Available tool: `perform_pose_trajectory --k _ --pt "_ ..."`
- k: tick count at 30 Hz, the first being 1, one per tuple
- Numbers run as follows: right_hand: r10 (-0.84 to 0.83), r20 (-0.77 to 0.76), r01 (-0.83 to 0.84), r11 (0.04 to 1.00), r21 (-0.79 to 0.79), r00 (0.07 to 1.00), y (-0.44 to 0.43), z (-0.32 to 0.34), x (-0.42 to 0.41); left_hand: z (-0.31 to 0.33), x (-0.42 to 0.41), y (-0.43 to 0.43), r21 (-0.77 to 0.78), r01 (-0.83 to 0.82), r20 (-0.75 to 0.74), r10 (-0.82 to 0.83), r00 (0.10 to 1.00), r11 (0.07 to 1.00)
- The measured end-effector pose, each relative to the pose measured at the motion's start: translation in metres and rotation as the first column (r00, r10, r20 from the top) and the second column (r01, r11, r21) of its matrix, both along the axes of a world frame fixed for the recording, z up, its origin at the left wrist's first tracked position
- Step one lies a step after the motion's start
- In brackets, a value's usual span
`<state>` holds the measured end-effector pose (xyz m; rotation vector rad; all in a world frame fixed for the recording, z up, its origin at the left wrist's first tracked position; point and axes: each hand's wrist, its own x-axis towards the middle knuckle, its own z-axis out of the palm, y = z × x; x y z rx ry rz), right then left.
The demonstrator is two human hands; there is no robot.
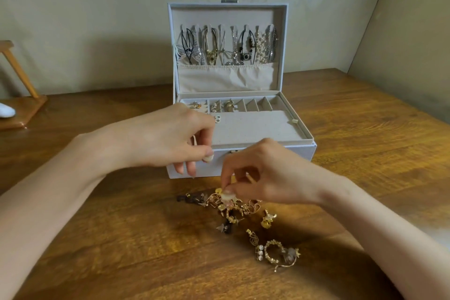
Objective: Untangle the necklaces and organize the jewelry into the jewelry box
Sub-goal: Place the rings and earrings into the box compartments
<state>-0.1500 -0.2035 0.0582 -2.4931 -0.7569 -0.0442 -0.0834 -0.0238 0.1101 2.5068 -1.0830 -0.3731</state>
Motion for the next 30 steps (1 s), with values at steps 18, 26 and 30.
perform_pose_trajectory --k 18,26,30 --pt "-0.273 -0.339 0.193 0.949 -0.250 0.900 -0.044 0.009 0.007 -0.025 -0.004 -0.010 0.374 0.225 -0.360 -0.083 0.929 0.900" --pt "-0.212 -0.326 0.159 0.971 -0.181 0.922 -0.032 0.005 0.006 -0.043 -0.003 -0.018 0.391 0.216 -0.132 -0.178 0.975 0.895" --pt "-0.208 -0.296 0.144 0.964 -0.222 0.932 -0.024 -0.002 0.008 -0.044 0.000 -0.018 0.423 0.217 -0.101 -0.192 0.976 0.880"
